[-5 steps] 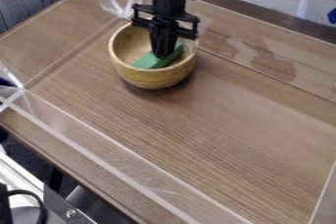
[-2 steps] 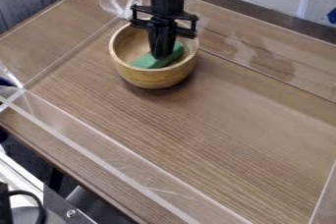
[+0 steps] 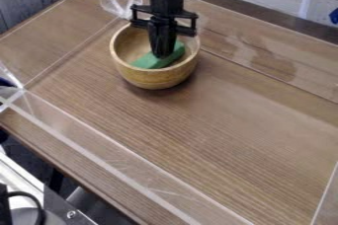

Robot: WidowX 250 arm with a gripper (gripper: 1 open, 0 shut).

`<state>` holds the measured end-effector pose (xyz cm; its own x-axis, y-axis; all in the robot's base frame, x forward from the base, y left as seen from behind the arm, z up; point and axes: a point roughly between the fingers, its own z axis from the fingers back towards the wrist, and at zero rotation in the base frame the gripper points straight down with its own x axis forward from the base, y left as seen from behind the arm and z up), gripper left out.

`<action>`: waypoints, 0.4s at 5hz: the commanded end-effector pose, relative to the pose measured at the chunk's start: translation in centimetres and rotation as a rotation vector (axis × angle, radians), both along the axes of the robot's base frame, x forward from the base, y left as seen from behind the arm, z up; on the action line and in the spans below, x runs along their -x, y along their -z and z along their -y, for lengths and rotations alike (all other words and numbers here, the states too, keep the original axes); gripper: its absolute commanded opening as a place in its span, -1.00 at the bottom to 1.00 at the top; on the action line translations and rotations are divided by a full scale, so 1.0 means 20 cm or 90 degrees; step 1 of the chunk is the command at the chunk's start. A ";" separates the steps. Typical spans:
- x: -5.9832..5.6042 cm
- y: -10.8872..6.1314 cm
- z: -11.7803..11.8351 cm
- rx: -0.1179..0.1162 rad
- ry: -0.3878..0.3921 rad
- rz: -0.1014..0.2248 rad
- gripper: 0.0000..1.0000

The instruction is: Put the green block in the brown bowl

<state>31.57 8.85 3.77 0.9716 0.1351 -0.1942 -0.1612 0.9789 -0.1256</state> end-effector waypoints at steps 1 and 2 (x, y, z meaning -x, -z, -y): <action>-0.01 0.10 -0.01 0.028 0.001 -0.007 -1.00; -0.02 0.11 0.01 0.056 -0.005 -0.010 -1.00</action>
<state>32.30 8.71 3.67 0.9733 0.1420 -0.1804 -0.1778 0.9633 -0.2011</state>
